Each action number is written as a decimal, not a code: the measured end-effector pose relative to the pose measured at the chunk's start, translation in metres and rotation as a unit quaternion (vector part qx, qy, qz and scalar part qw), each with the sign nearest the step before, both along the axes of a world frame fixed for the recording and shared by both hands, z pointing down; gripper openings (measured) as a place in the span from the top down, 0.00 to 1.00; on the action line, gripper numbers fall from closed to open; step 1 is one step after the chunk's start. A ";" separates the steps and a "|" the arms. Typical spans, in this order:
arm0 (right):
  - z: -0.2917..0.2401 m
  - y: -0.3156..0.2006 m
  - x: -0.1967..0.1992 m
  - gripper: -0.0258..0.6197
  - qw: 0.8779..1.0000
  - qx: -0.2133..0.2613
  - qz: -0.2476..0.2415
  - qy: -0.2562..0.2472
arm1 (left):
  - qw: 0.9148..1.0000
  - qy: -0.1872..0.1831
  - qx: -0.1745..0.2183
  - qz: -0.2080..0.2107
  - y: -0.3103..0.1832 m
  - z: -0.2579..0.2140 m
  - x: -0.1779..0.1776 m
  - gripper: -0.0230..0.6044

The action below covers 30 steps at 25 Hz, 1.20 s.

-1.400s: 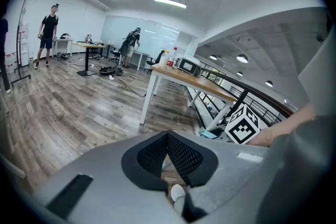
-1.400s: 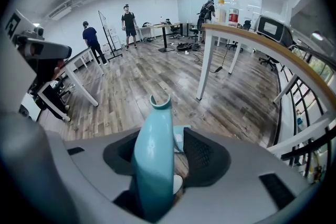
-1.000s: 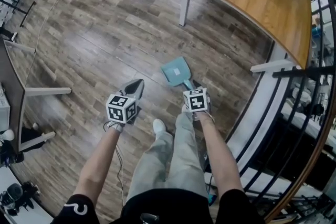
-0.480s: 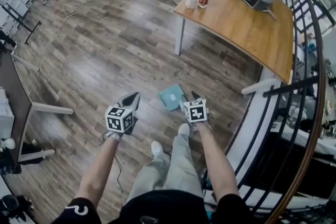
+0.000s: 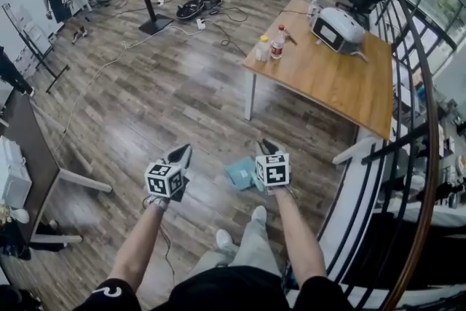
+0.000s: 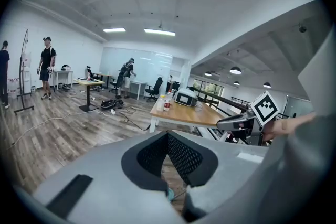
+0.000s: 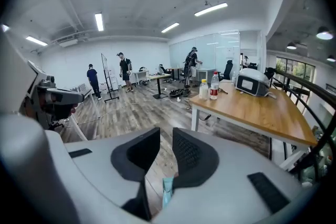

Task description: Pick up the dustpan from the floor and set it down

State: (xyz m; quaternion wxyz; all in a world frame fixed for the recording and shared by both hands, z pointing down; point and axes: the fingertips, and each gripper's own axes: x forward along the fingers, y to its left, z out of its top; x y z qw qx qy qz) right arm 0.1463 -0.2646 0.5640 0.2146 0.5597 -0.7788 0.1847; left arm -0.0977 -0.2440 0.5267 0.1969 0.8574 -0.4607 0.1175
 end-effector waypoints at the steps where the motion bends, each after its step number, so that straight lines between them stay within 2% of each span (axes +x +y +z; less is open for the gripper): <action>1: -0.014 0.000 -0.004 0.87 1.000 0.011 0.001 0.001 | 1.000 0.004 0.007 -0.001 0.000 -0.011 -0.003 0.97; 6: -0.078 -0.001 -0.024 0.96 0.998 0.059 -0.007 -0.007 | 0.999 0.015 0.042 -0.006 -0.001 -0.060 -0.014 0.97; 9: -0.110 0.003 -0.033 0.96 0.996 0.085 -0.010 -0.019 | 0.998 0.019 0.058 -0.011 0.002 -0.079 -0.024 0.97; 12: -0.130 0.009 -0.045 0.96 0.995 0.095 -0.020 -0.028 | 0.997 0.046 0.065 -0.020 0.009 -0.098 -0.031 0.97; 17: -0.151 0.008 -0.054 0.96 0.991 0.124 -0.037 -0.012 | 0.995 0.044 0.081 -0.027 0.013 -0.112 -0.043 0.97; 23: -0.163 0.017 -0.070 0.97 0.990 0.131 -0.052 -0.007 | 0.995 0.044 0.090 -0.027 0.022 -0.118 -0.055 0.97; 30: -0.167 0.026 -0.074 0.97 0.988 0.137 -0.064 -0.004 | 0.994 0.046 0.092 -0.026 0.029 -0.123 -0.050 0.97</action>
